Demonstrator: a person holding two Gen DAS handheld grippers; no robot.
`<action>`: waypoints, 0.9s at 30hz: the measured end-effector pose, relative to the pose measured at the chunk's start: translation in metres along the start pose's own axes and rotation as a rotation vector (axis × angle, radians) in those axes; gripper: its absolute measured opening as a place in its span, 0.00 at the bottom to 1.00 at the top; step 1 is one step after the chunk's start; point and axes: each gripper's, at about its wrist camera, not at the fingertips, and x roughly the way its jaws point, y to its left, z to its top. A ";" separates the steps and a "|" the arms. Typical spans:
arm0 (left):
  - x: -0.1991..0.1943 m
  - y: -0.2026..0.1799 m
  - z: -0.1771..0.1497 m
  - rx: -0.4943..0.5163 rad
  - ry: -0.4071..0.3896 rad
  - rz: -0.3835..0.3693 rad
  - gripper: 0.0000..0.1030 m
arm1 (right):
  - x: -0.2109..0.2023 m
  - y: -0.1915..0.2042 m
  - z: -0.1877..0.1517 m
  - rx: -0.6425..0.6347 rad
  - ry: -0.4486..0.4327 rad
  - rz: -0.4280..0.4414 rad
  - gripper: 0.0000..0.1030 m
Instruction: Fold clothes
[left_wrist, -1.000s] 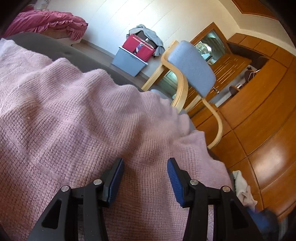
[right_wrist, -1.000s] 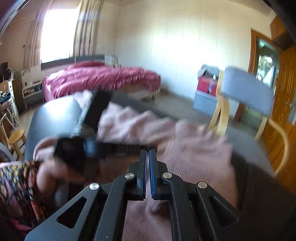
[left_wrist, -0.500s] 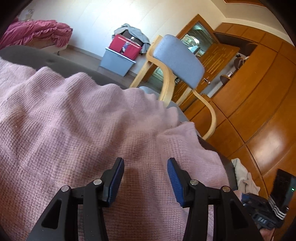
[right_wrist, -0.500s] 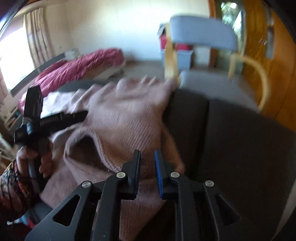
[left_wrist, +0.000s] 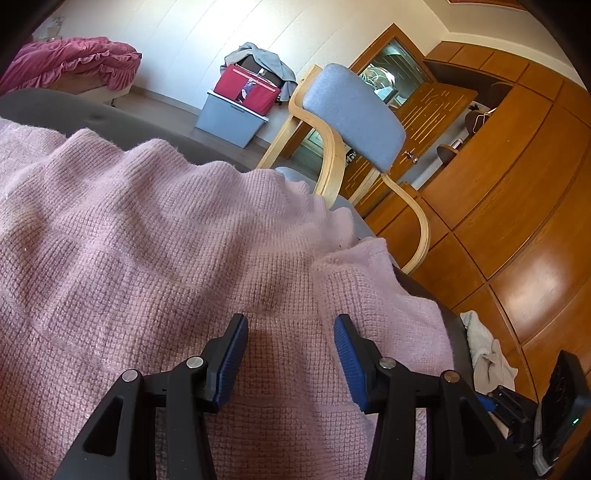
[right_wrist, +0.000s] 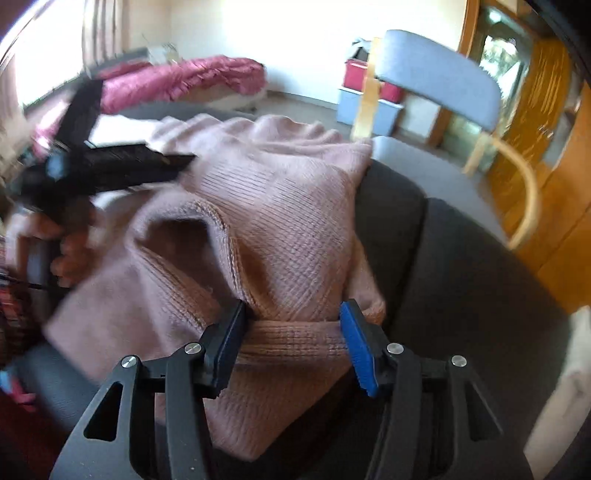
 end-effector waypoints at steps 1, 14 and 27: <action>0.000 0.000 0.000 0.000 0.001 0.000 0.48 | 0.004 0.003 0.000 -0.007 0.004 -0.022 0.54; 0.004 -0.003 -0.002 0.003 0.014 -0.004 0.47 | -0.012 -0.024 0.027 0.240 -0.281 -0.115 0.16; 0.003 0.007 -0.001 -0.047 0.012 -0.003 0.48 | -0.069 0.046 0.111 0.031 -0.623 0.056 0.06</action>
